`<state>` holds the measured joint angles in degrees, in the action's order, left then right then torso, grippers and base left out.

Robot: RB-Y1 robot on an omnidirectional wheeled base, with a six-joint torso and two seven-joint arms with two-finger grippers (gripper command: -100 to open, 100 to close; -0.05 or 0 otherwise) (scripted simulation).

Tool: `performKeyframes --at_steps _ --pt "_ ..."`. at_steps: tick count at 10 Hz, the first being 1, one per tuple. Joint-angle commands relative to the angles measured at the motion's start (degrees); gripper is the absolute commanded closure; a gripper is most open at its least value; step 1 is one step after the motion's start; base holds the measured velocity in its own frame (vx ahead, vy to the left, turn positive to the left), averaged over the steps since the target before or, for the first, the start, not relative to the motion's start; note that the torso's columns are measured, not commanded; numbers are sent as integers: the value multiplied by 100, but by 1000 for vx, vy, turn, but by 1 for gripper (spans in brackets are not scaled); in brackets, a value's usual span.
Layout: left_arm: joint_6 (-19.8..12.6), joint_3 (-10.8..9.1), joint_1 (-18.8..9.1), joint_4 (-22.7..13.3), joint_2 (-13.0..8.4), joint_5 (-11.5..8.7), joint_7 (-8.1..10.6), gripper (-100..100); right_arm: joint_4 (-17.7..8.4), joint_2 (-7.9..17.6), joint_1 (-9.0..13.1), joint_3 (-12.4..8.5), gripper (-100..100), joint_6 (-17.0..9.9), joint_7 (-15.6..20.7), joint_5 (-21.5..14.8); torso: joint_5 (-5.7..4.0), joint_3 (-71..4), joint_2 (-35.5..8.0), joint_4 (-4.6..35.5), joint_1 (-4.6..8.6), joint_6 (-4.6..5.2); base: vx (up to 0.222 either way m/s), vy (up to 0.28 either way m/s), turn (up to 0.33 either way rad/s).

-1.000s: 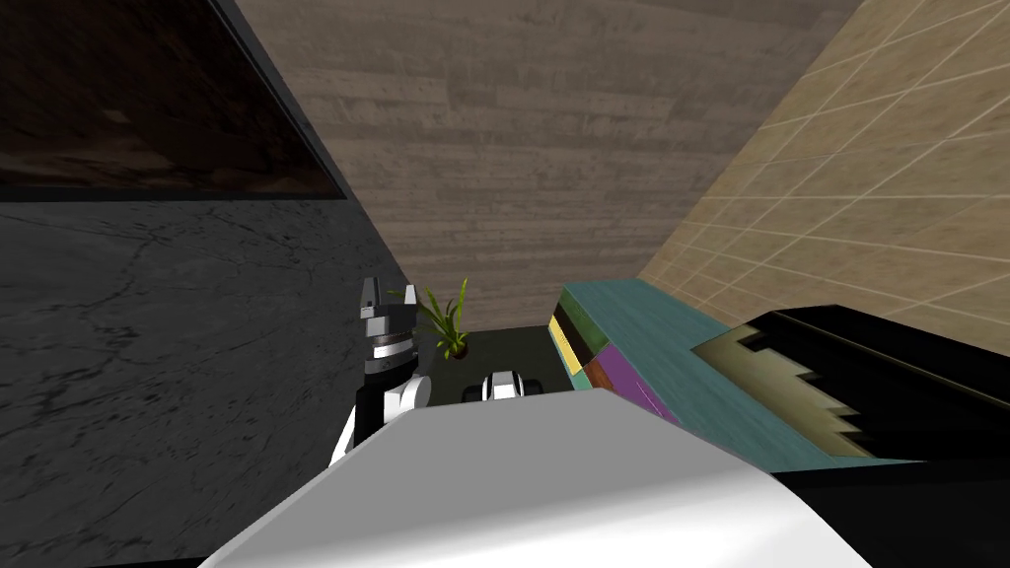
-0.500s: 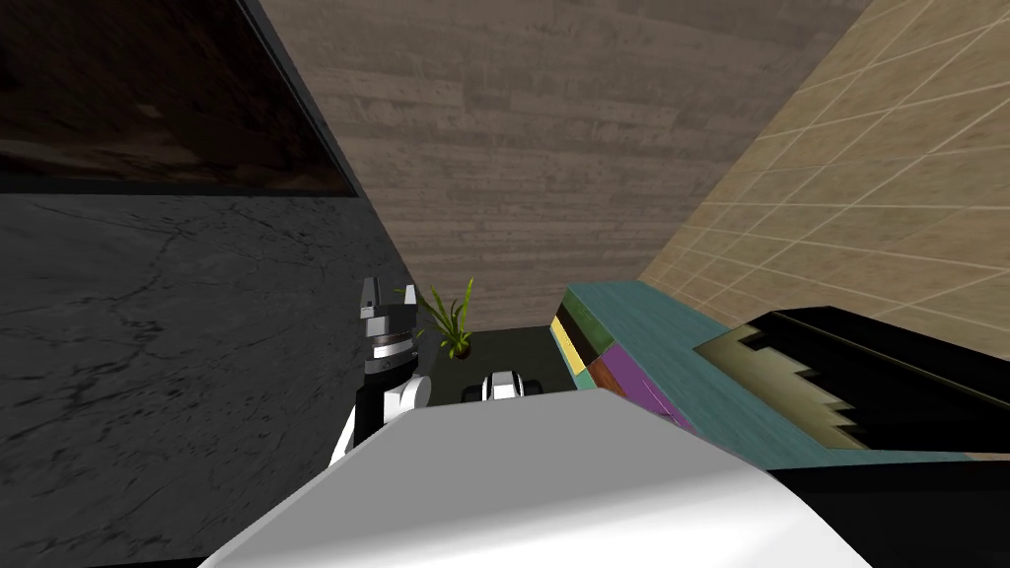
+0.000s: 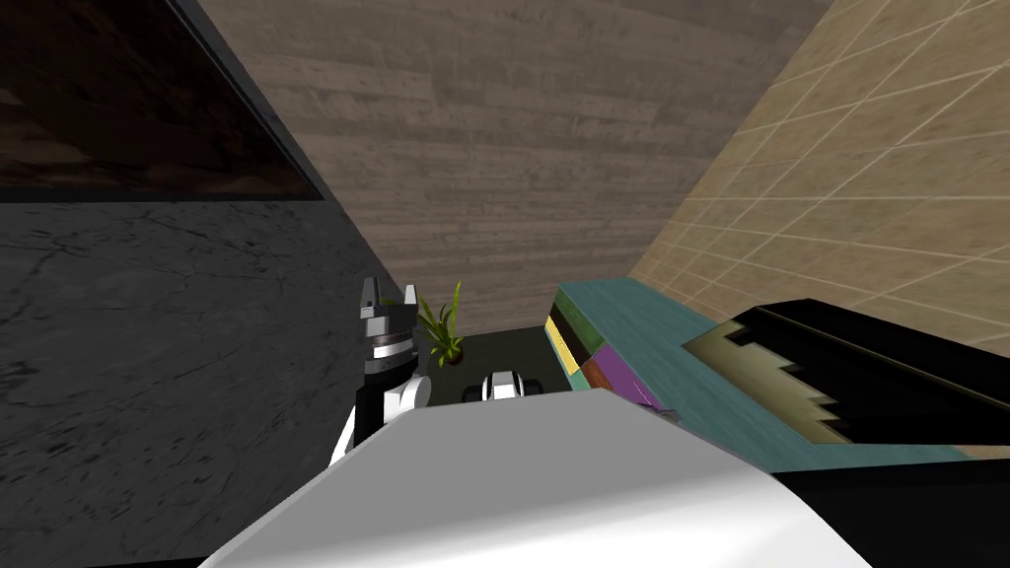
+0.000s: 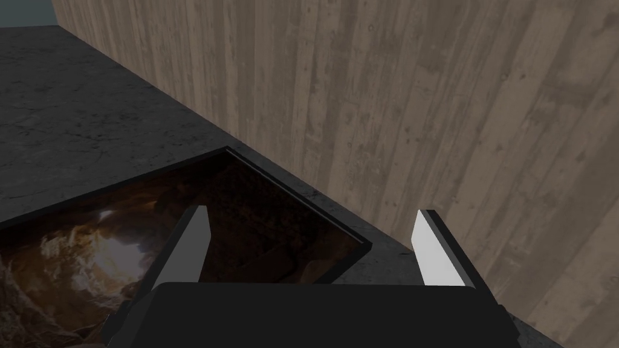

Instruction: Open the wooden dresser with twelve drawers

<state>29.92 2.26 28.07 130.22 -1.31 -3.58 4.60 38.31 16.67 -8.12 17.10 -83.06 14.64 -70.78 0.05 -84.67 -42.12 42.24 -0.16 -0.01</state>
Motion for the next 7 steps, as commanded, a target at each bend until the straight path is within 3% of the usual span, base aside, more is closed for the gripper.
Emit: performKeyframes --at_steps 1,3,4,6,7 --pt "0 1 -1 0 0 0 0 0 -37 -77 56 -48 100 -80 34 33 -2 11 -20 4 2 -3 -36 21 192" --pt "-1 2 -4 -1 1 0 0 0 -13 -101 55 -59 100 -106 49 39 0 35 -58 15 0 1 -77 35 131" --pt "-1 1 -3 -1 1 0 0 0 -4 -107 55 -62 -100 -126 65 42 -4 19 -28 8 20 5 -10 7 -8" --pt "0 0 0 0 0 0 0 0 149 131 -50 26 -100 101 59 -16 -8 -9 14 -5 29 5 61 -6 -227" --pt "0 0 0 0 0 0 0 0 78 66 -18 4 -100 37 38 -3 -7 -10 15 -5 25 2 39 -6 -43"
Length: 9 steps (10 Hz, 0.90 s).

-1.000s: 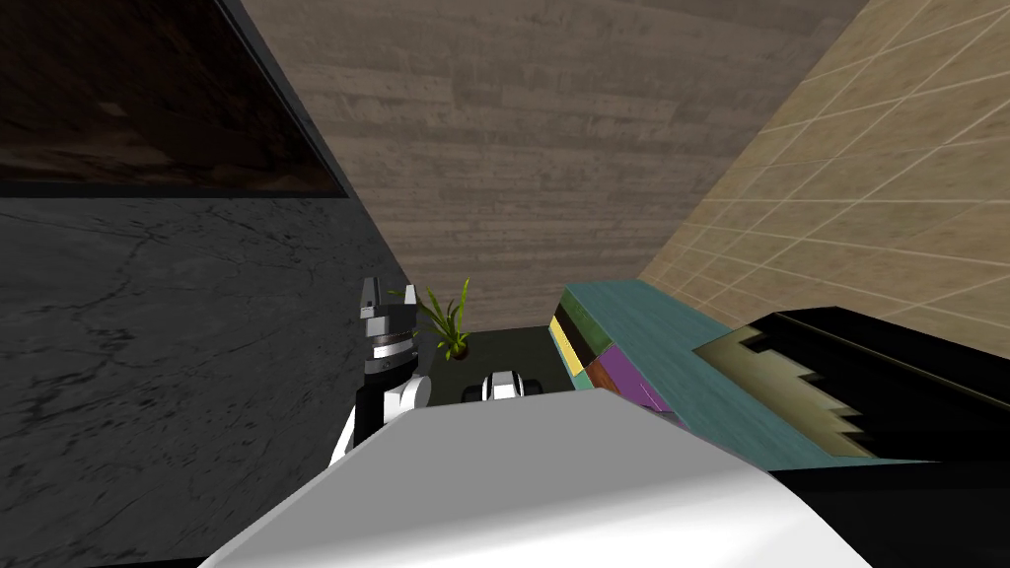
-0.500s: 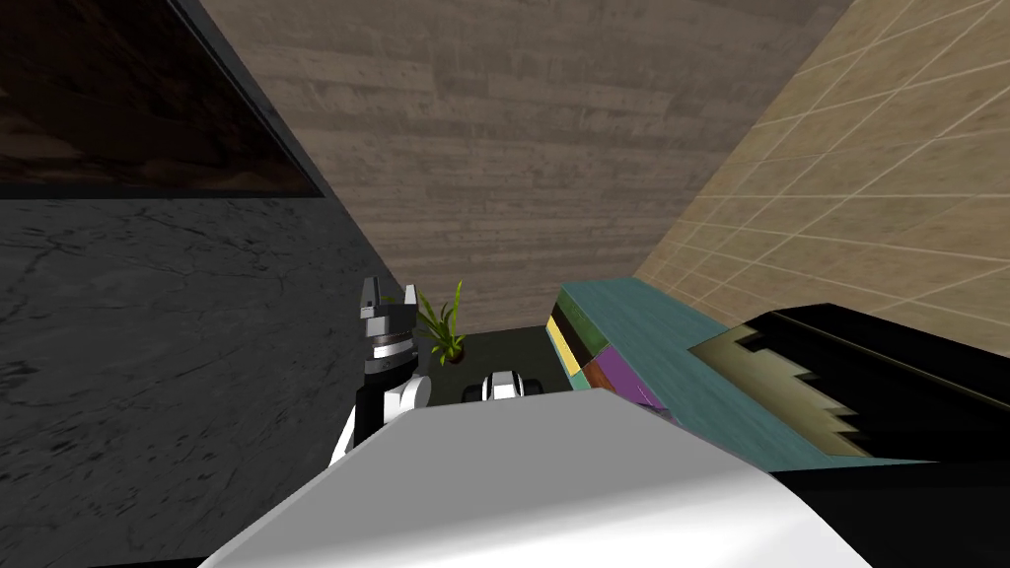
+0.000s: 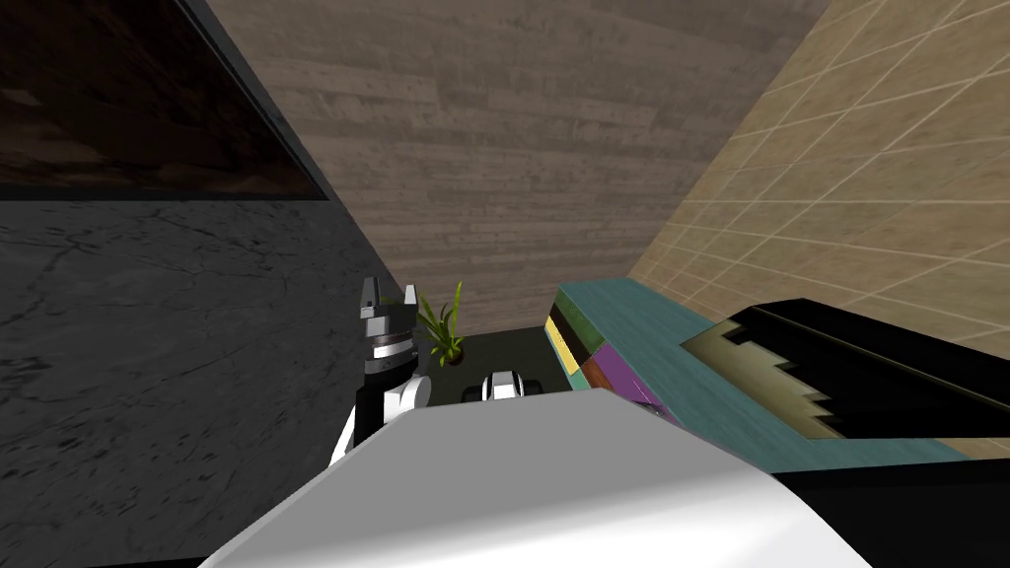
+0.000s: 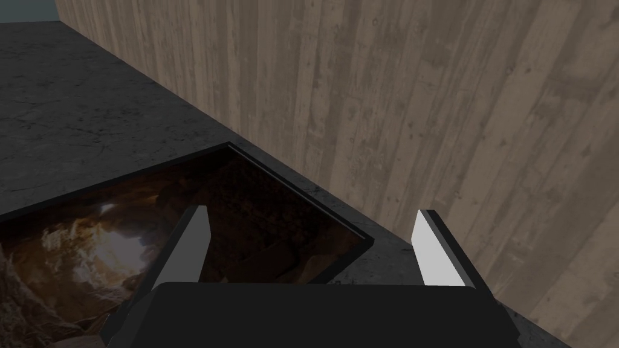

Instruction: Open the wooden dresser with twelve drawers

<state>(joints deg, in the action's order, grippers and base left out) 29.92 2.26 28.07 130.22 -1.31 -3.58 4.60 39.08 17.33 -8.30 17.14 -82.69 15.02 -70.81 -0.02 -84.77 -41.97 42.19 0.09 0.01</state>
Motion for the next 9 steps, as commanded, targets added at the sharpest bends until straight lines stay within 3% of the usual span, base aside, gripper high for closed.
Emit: performKeyframes --at_steps 1,2,3,4,5,6,9 --pt "0 1 -1 0 0 0 0 0 -25 -84 33 -33 100 -76 24 23 -2 18 -26 7 -7 -6 -27 7 223" --pt "-1 2 -3 0 1 0 0 0 -13 -39 2 -18 100 -38 5 11 -9 37 -47 16 6 -13 -14 5 61" --pt "-1 1 -2 -1 0 0 0 0 -14 -46 7 -20 -100 -48 6 12 -4 32 -45 14 6 0 0 2 -12" --pt "-1 1 -2 -1 0 0 0 0 16 112 58 -73 -100 86 93 82 0 23 -35 10 -1 0 -24 -48 -3" --pt "0 0 -2 0 0 0 0 0 -50 45 59 -51 -100 33 22 54 1 22 -34 10 12 0 -18 -12 11" --pt "-1 1 -2 0 0 0 0 0 -49 33 67 -46 100 51 27 58 1 21 -26 8 25 4 -3 8 5" --pt "0 1 -2 0 0 0 0 0 -46 31 70 -44 100 40 27 54 -3 20 -28 7 3 0 0 0 0"
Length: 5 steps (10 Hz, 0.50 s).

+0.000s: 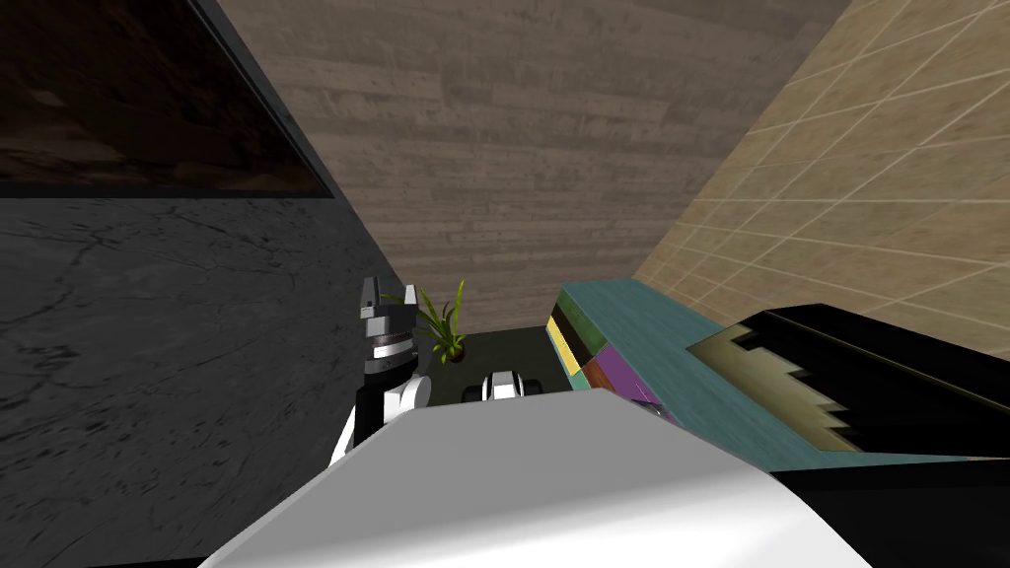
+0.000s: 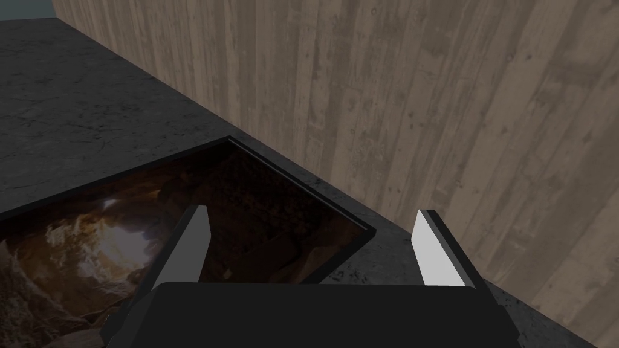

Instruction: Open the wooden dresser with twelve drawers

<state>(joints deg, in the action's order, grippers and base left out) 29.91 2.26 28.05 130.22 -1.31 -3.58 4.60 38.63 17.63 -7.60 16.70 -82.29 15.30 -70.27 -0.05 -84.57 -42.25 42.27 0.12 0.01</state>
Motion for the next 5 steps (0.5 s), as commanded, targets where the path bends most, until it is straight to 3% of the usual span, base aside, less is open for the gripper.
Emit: performKeyframes --at_steps 1,2,3,4,5 --pt "0 0 0 0 0 0 0 0 0 0 0 0 100 -2 0 0 1 1 -2 1 -4 -1 0 0 0" --pt "0 0 0 0 0 0 0 0 0 -1 0 0 -100 -3 0 -1 3 1 -3 1 -6 -1 0 0 0" --pt "0 0 0 0 0 0 0 0 1 -3 0 1 -100 -3 0 -1 6 0 -4 2 -9 0 0 0 0" --pt "0 1 0 0 1 0 0 0 16 154 52 -50 100 139 75 73 -35 13 8 -5 33 -6 -19 -39 1" --pt "0 -1 0 0 -1 0 0 0 -38 81 66 -30 100 37 28 36 -31 7 3 -1 62 -4 -13 -11 12"
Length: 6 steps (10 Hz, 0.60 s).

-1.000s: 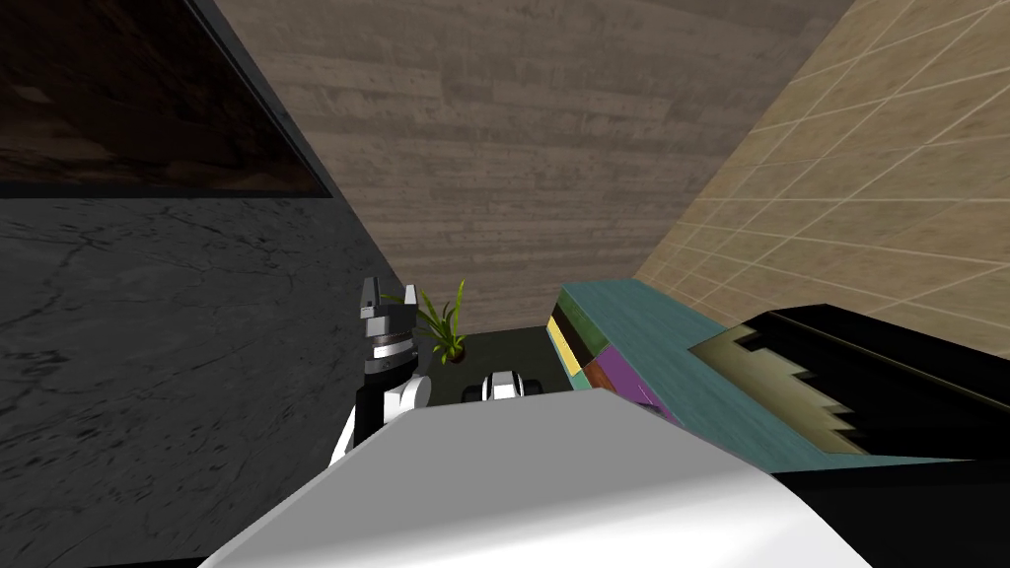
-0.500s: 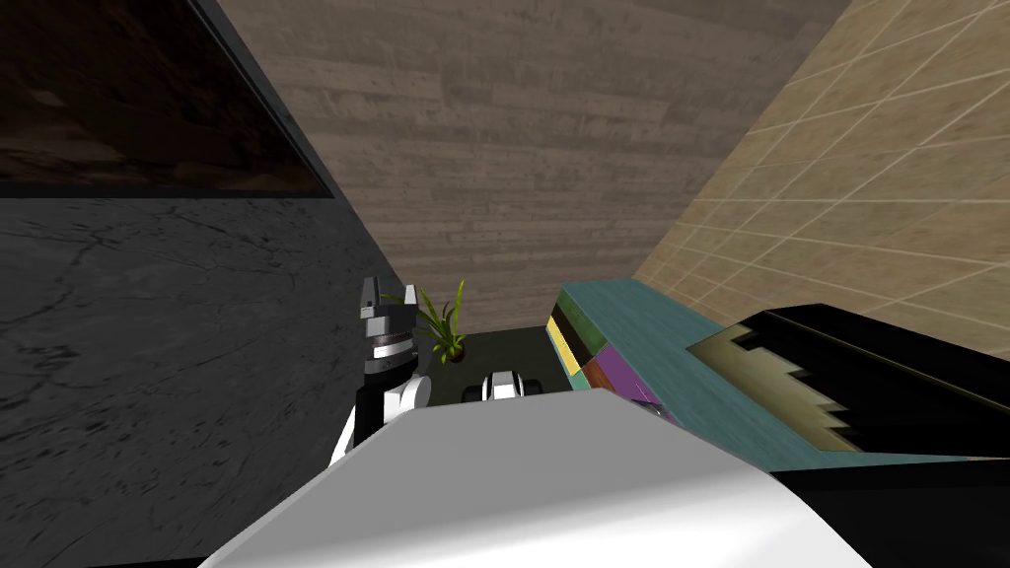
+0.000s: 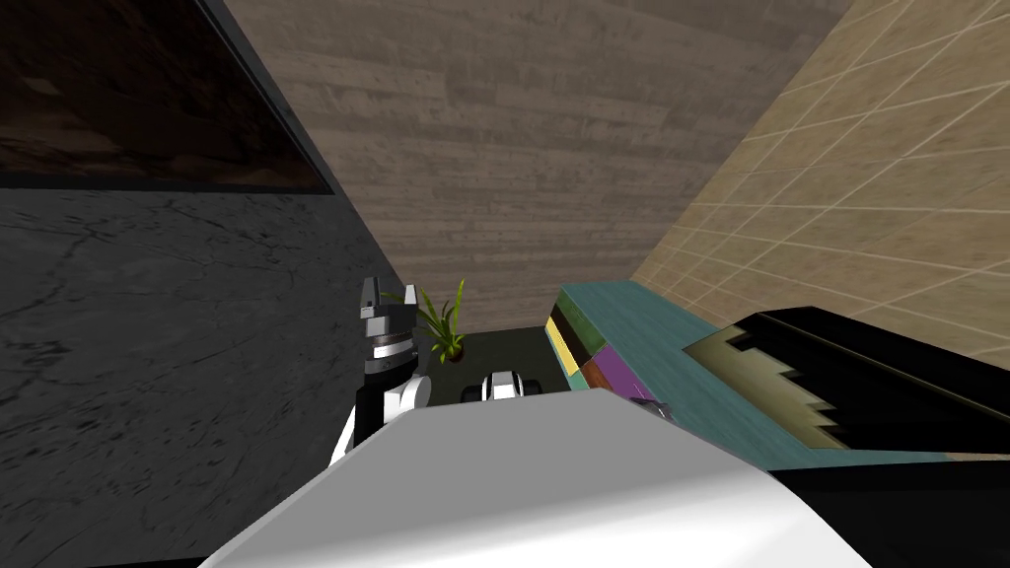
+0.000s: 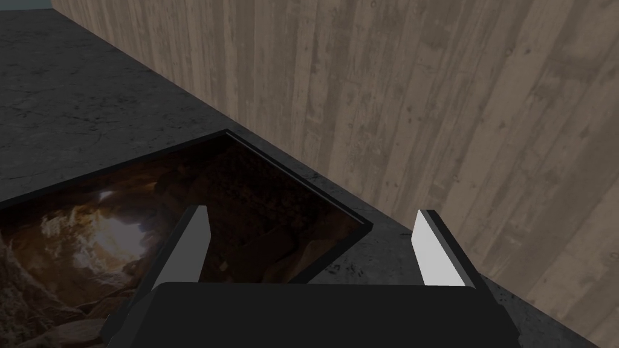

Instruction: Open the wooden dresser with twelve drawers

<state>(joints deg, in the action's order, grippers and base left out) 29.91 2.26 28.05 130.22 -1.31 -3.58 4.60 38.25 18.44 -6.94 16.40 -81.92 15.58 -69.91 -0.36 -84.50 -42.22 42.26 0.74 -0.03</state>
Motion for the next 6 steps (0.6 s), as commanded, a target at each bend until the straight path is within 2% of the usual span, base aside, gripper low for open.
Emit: performKeyframes --at_steps 1,3,6 --pt "0 0 0 0 0 0 0 0 76 22 38 -11 100 -14 115 -1 3 3 2 0 0 6 -15 103 -21" --pt "0 2 0 0 2 0 0 0 128 40 57 -20 100 -27 183 -2 -4 8 -11 -2 -108 -1 -28 170 -16" --pt "0 2 0 0 2 0 0 0 259 84 105 -43 100 -59 352 -3 38 -4 -11 4 -77 4 -42 205 -14"
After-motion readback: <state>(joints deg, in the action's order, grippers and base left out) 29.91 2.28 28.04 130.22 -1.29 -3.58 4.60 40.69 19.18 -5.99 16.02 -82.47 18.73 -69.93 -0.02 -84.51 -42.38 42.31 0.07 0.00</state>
